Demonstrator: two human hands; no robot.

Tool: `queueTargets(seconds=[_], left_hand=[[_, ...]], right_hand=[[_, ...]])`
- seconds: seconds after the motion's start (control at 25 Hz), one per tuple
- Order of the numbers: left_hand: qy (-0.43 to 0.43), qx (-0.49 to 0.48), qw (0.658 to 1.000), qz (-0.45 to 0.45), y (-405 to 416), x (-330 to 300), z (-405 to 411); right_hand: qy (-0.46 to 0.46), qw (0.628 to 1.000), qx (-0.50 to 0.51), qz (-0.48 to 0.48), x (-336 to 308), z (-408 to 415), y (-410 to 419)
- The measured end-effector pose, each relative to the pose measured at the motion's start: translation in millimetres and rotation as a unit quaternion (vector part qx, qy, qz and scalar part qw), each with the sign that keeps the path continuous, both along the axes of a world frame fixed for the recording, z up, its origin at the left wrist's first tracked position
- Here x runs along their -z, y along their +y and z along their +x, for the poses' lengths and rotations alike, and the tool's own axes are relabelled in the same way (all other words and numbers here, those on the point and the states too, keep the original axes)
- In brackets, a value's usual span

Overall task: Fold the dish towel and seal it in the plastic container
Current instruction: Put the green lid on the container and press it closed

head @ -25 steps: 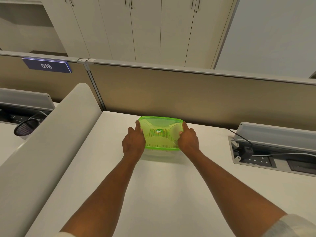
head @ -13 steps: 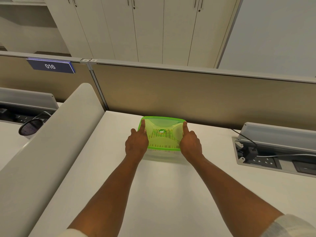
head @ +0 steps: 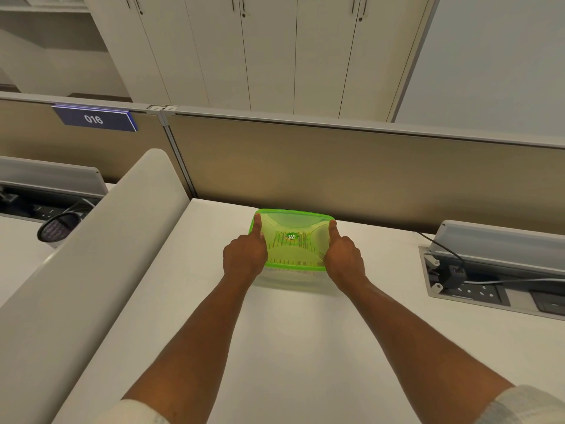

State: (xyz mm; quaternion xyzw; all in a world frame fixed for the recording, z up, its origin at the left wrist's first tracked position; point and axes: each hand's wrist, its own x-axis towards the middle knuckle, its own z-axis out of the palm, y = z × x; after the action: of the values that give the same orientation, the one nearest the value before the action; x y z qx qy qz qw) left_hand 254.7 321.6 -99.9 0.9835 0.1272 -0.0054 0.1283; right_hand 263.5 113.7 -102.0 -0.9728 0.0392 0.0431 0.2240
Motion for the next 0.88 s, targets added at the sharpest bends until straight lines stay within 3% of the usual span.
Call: queueTargets(seconds=[0.56,0.88], left_hand=[[-0.028,-0.010,0.999,-0.016,3,5,-1],[-0.060,0.012,0.998,0.012,4,13,-3]], right_hand=[[-0.011,1.000,-0.004,0.002,1,0,-1],[-0.027,0.998,-0.020,-0.054,7,0,-7]])
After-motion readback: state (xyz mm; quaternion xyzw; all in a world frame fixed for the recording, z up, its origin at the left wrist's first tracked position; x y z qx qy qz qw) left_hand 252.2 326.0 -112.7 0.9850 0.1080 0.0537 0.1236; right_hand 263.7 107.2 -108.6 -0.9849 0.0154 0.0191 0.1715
